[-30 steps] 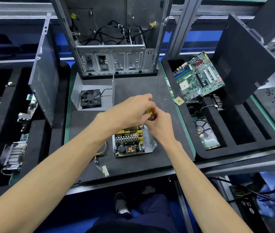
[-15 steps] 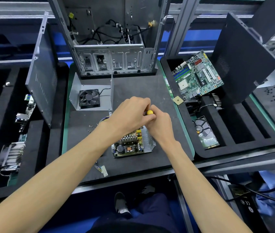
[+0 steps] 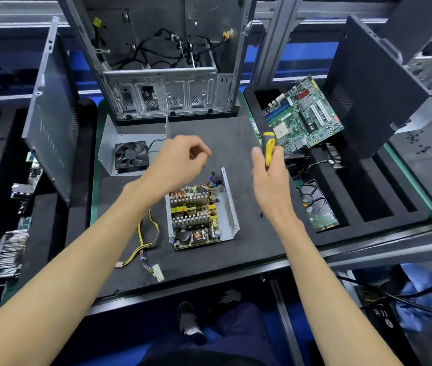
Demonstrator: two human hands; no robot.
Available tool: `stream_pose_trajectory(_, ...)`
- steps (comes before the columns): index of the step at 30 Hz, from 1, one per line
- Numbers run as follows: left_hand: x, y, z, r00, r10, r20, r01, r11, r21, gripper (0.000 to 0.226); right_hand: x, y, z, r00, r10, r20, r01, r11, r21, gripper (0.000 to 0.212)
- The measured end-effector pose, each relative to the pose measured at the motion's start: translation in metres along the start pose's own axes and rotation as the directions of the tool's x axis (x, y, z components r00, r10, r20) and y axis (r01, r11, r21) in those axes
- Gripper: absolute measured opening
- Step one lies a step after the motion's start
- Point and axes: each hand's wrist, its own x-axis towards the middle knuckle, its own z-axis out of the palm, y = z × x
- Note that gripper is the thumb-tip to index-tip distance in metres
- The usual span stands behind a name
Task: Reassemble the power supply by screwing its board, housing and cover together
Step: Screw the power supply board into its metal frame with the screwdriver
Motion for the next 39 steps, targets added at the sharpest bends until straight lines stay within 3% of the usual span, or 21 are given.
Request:
stream_pose_trajectory(5, 0.001, -0.034, 0.034, 0.993, -0.060, 0.098, 0.046, 0.988, 0.146, 0.013, -0.010, 0.056, 0.004, 0.963, 0.262, 0.062, -0.225, 0.911, -0.346, 0.015)
stream_pose_trajectory(7, 0.003, -0.042, 0.047, 0.990, -0.059, 0.130, 0.026, 0.970, 0.241, 0.029, -0.015, 0.075, 0.006, 0.953, 0.281, 0.113, -0.190, 0.846, -0.498, 0.020)
stream_pose_trajectory(10, 0.012, -0.049, 0.065, 0.992, -0.028, 0.119, -0.022, 0.918, 0.397, 0.049, -0.017, 0.085, 0.009, 0.955, 0.270, 0.123, -0.149, 0.794, -0.589, 0.027)
stream_pose_trajectory(13, 0.022, -0.051, 0.078, 0.994, -0.031, 0.108, -0.026, 0.876, 0.482, 0.051, -0.016, 0.084, 0.012, 0.964, 0.245, 0.100, -0.125, 0.755, -0.644, 0.030)
stream_pose_trajectory(15, 0.027, -0.053, 0.083, 0.995, -0.014, 0.104, -0.035, 0.890, 0.454, 0.044, -0.018, 0.080, 0.013, 0.985, 0.165, 0.053, -0.098, 0.781, -0.617, 0.029)
stream_pose_trajectory(17, 0.028, -0.056, 0.086, 0.996, 0.011, 0.089, -0.047, 0.913, 0.404, 0.039, -0.020, 0.074, 0.014, 0.992, 0.126, 0.017, -0.106, 0.894, -0.435, 0.026)
stream_pose_trajectory(19, 0.027, -0.058, 0.086, 0.995, 0.018, 0.095, -0.052, 0.927, 0.372, 0.038, -0.021, 0.065, 0.016, 0.982, 0.164, 0.089, -0.135, 0.954, -0.268, 0.032)
stream_pose_trajectory(23, 0.021, -0.063, 0.082, 0.994, 0.022, 0.106, -0.049, 0.964, 0.261, 0.036, -0.022, 0.063, 0.021, 0.943, 0.207, 0.261, -0.116, 0.938, -0.325, 0.027)
stream_pose_trajectory(29, 0.014, -0.062, 0.083, 0.981, 0.119, 0.154, -0.163, 0.933, 0.321, 0.032, -0.021, 0.065, 0.018, 0.944, 0.236, 0.232, -0.171, 0.948, -0.268, 0.034)
stream_pose_trajectory(39, 0.021, -0.056, 0.090, 0.988, 0.109, 0.106, -0.141, 0.914, 0.381, 0.033, -0.023, 0.063, 0.014, 0.950, 0.222, 0.222, -0.173, 0.960, -0.222, 0.016)
